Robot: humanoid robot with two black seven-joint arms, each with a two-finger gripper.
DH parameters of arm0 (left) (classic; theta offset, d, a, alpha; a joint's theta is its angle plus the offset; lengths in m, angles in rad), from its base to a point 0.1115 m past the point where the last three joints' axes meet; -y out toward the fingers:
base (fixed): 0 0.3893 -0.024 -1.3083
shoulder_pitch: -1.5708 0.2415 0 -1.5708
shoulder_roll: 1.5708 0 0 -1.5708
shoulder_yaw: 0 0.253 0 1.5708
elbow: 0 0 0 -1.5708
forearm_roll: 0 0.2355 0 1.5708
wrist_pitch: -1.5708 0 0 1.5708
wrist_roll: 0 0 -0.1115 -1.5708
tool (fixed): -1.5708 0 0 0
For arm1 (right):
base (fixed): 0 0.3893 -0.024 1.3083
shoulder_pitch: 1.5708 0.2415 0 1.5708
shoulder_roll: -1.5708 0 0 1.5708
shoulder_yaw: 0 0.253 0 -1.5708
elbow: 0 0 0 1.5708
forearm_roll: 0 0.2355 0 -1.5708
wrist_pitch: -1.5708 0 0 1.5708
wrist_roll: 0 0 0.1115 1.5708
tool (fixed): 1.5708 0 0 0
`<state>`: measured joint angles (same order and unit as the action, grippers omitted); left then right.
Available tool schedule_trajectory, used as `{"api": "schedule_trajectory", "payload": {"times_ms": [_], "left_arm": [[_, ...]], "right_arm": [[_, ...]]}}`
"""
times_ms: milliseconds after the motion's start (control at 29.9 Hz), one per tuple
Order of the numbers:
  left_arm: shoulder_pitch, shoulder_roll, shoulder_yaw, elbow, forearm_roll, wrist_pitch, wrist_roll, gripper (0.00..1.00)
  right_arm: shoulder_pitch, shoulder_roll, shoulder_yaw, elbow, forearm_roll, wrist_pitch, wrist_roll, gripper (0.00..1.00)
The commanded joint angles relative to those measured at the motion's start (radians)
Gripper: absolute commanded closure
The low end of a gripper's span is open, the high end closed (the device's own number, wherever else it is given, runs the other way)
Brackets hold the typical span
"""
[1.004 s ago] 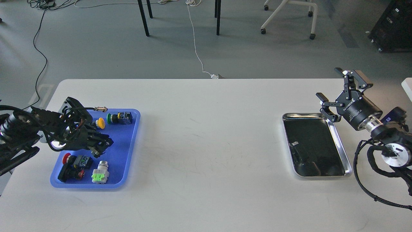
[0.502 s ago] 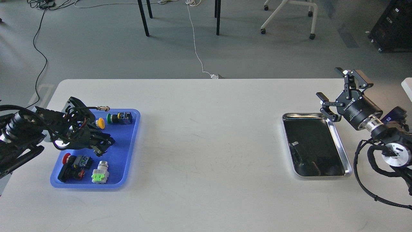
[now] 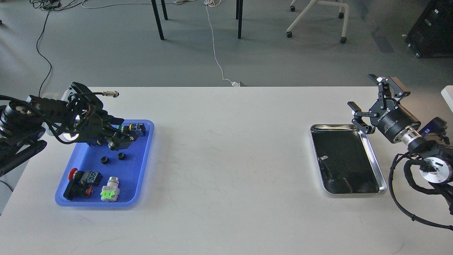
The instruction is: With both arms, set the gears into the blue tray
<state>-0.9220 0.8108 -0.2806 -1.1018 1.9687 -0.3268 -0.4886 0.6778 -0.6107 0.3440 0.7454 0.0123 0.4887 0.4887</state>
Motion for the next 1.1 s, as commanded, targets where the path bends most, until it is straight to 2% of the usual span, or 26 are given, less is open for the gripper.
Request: {"api": "schedule_trajectory", "payload": {"times_ms": [0,67,167,234,335,468,703,837,870,903,1071], "left_arm": [[0.009,0.021,-0.086,-0.072,-0.271,0.003,0.000,0.06],[0.032,0.027,-0.104,-0.078,-0.442,0.047,0.000,0.05],[0.113,0.013,-0.114,-0.093,-0.725,0.156,0.000,0.03],[0.172,-0.011,-0.155,-0.107,-0.916,0.189,0.000,0.03],[0.302,-0.073,-0.308,-0.105,-1.120,0.186,0.000,0.02],[0.466,-0.163,-0.530,-0.099,-1.182,0.150,0.000,0.02],[0.554,-0.249,-0.652,-0.093,-1.220,0.105,0.001,0.02],[0.575,-0.294,-0.713,-0.067,-1.297,0.023,0.123,0.02],[0.580,-0.301,-0.719,-0.066,-1.306,0.019,0.142,0.02],[0.584,-0.312,-0.726,-0.066,-1.314,0.017,0.156,0.02],[0.585,-0.318,-0.729,-0.067,-1.323,0.012,0.162,0.02]], "right_arm": [[0.000,0.000,0.001,0.000,0.000,0.000,0.000,0.02],[-0.001,0.000,0.001,0.005,0.000,0.000,0.000,0.02],[-0.001,0.006,0.000,0.009,0.000,0.000,0.000,0.02],[-0.001,0.009,0.000,0.023,0.000,0.000,0.000,0.02],[0.000,0.014,0.001,0.034,-0.001,0.000,0.000,0.01],[0.000,0.017,0.004,0.061,0.000,0.000,0.000,0.01],[-0.004,0.043,0.006,0.078,0.000,0.000,0.000,0.01],[-0.020,0.045,0.007,0.074,0.002,0.000,0.000,0.01],[-0.021,0.045,0.006,0.074,0.002,0.000,0.000,0.01],[-0.024,0.045,0.007,0.074,0.002,0.000,0.000,0.01],[-0.026,0.045,0.007,0.075,0.006,0.000,0.000,0.01]]}}
